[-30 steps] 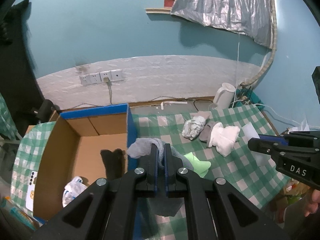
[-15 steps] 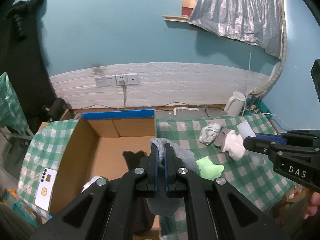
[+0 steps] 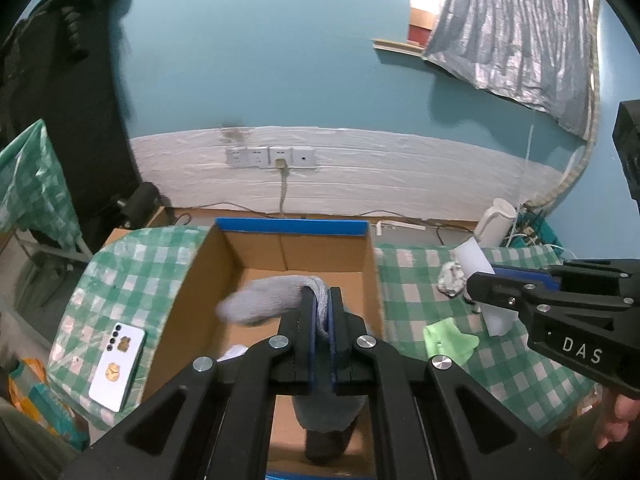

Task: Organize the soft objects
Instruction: 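Lift and carry the tube with the right gripper while the left carries the grey sock to the box, then open the right gripper over the box while the left releases the grey sock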

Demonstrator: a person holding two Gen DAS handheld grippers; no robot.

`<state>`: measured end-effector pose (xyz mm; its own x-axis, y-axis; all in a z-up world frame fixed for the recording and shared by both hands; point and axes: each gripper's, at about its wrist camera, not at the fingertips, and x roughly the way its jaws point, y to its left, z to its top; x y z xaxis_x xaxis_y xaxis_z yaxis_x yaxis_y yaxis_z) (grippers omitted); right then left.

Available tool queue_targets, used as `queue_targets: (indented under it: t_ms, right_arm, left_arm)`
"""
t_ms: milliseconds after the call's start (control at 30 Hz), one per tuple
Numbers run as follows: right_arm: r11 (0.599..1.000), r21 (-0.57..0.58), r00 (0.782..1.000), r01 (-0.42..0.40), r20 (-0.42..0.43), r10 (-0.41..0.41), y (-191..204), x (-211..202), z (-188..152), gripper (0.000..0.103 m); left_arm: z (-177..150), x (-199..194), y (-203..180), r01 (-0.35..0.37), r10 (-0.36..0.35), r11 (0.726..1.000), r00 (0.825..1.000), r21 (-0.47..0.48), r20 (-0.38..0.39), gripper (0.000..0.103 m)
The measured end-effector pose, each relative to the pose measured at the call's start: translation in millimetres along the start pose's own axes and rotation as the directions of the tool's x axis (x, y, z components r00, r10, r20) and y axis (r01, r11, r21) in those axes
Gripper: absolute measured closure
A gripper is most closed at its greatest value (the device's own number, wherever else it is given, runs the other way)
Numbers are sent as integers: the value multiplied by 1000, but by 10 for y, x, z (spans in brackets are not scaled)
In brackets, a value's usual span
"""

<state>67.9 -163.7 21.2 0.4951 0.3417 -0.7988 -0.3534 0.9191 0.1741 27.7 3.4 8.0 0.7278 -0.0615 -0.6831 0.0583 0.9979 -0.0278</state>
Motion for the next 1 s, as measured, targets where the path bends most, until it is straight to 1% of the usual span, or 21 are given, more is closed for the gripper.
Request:
queue_targets:
  t_ms: [200, 333, 533, 633, 733, 767, 800, 833, 867, 900, 933, 967, 1000]
  right_arm:
    - [999, -27, 999, -31, -19, 31, 241, 164, 93, 91]
    - [998, -38, 998, -52, -45, 50, 385, 303, 121, 91]
    - [996, -60, 994, -72, -92, 67, 566, 533, 132, 91]
    - [995, -66, 991, -73, -117, 65, 611, 643, 112, 90]
    - [995, -65, 987, -78, -144, 68, 623, 758, 79, 88]
    - [995, -61, 986, -79, -151, 69, 622, 781, 73, 88]
    - [995, -56, 985, -81, -158, 72, 627, 806, 71, 84]
    - [995, -48, 984, -83, -163, 75, 616, 829, 65, 83]
    - [996, -41, 984, -82, -165, 74, 602, 844, 65, 83]
    - [996, -35, 983, -77, -168, 70, 586, 852, 60, 80]
    - [997, -31, 984, -72, -168, 66, 579, 859, 67, 74]
    - [998, -26, 984, -64, -166, 59, 564, 860, 65, 70]
    - [998, -21, 986, -57, -160, 53, 550, 856, 64, 65]
  left_arm:
    - [-8, 16, 266, -28, 28, 999, 1000, -43, -7, 98]
    - [-42, 91, 406, -48, 46, 996, 999, -70, -29, 98]
    - [-150, 263, 548, -101, 94, 991, 992, -83, -79, 98]
    - [-211, 373, 582, -118, 106, 989, 987, -93, -122, 98]
    - [-257, 460, 582, -149, 135, 985, 979, -87, -156, 98]
    - [-271, 479, 580, -161, 146, 984, 976, -83, -165, 96]
    - [-278, 501, 580, -173, 157, 982, 972, -79, -173, 94]
    - [-283, 510, 581, -181, 164, 980, 970, -79, -178, 92]
    - [-288, 525, 586, -189, 171, 979, 967, -79, -186, 85]
    - [-295, 538, 591, -195, 176, 978, 965, -80, -195, 74]
    - [-300, 549, 600, -200, 180, 977, 963, -80, -202, 71]
    - [-307, 561, 605, -209, 189, 975, 959, -79, -209, 66]
    - [-315, 564, 609, -216, 197, 973, 958, -78, -207, 64]
